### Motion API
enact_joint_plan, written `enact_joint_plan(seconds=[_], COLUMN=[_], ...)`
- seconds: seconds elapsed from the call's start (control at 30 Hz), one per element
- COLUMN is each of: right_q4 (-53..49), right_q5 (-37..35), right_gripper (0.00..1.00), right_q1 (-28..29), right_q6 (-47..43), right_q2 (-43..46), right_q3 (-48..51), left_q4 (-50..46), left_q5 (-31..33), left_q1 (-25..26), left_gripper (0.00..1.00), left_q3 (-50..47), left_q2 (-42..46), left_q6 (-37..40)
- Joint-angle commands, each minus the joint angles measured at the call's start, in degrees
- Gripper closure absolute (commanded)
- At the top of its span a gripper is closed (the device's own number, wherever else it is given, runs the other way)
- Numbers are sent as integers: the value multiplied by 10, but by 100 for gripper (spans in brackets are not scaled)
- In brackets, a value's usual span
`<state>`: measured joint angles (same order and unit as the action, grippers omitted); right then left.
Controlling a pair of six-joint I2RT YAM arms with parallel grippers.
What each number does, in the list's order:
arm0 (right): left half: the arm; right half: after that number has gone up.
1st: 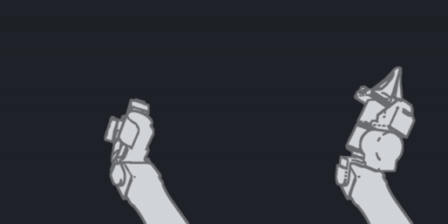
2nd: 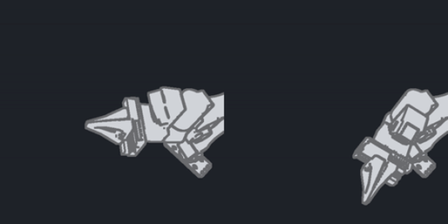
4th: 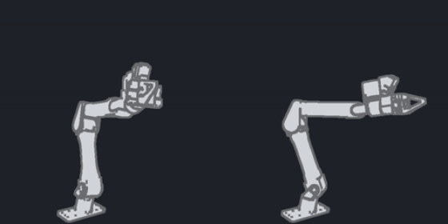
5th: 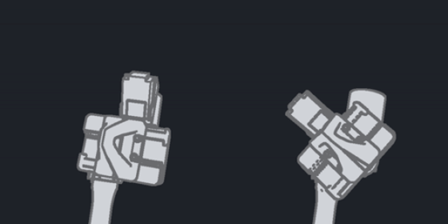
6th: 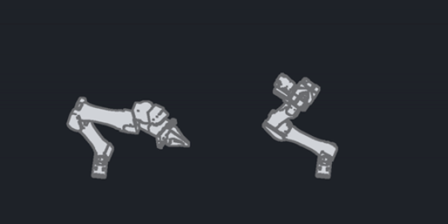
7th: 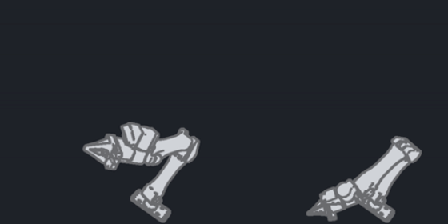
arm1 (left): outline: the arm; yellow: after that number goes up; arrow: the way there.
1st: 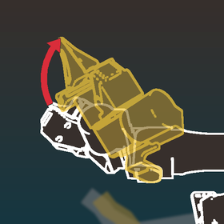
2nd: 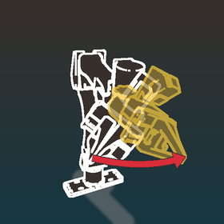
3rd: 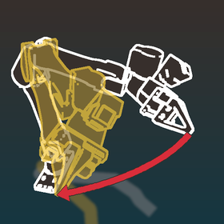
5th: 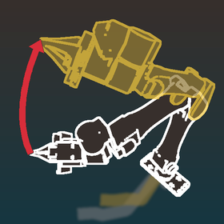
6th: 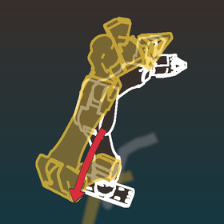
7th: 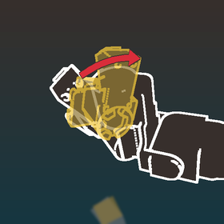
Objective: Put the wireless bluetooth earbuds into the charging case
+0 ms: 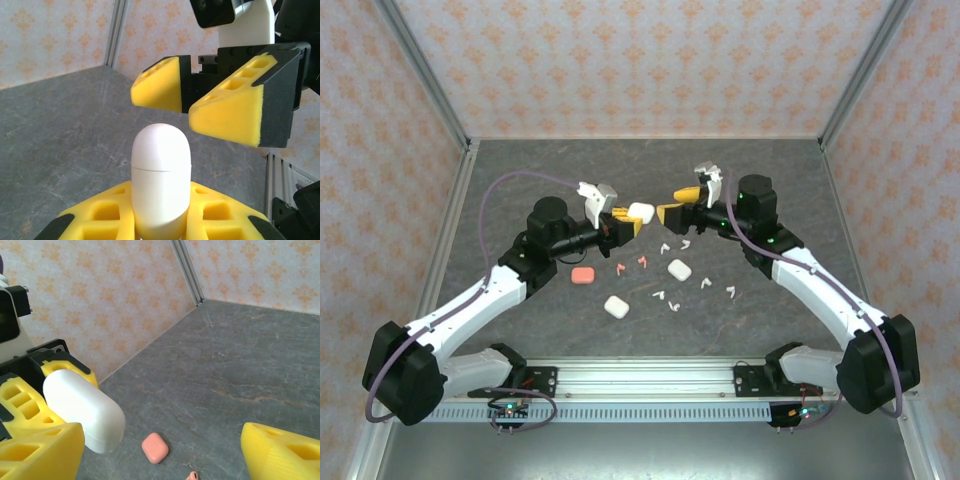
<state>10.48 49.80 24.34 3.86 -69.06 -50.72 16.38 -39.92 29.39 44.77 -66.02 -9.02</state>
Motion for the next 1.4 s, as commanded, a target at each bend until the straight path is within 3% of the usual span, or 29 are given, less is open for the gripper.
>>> enact_joint_plan(seconds=[0.0,0.33,0.57,1.37], right_q4=[40,25,24,-59], right_q5=[24,13,-7,11], right_gripper=[18,18,26,27], right_q1=[13,35,34,4], right_q6=[-4,-24,-24,-57], right_q2=[1,-24,-33,-41], right_q3=[10,-11,-25,-82], left_q4=[20,23,10,-20], left_q5=[7,-5,-9,-10], left_q1=[3,4,4,5], left_gripper=[100,100,100,100], left_q3=[-2,3,5,7], left_q2=[13,8,9,0], left_q6=[29,26,35,77])
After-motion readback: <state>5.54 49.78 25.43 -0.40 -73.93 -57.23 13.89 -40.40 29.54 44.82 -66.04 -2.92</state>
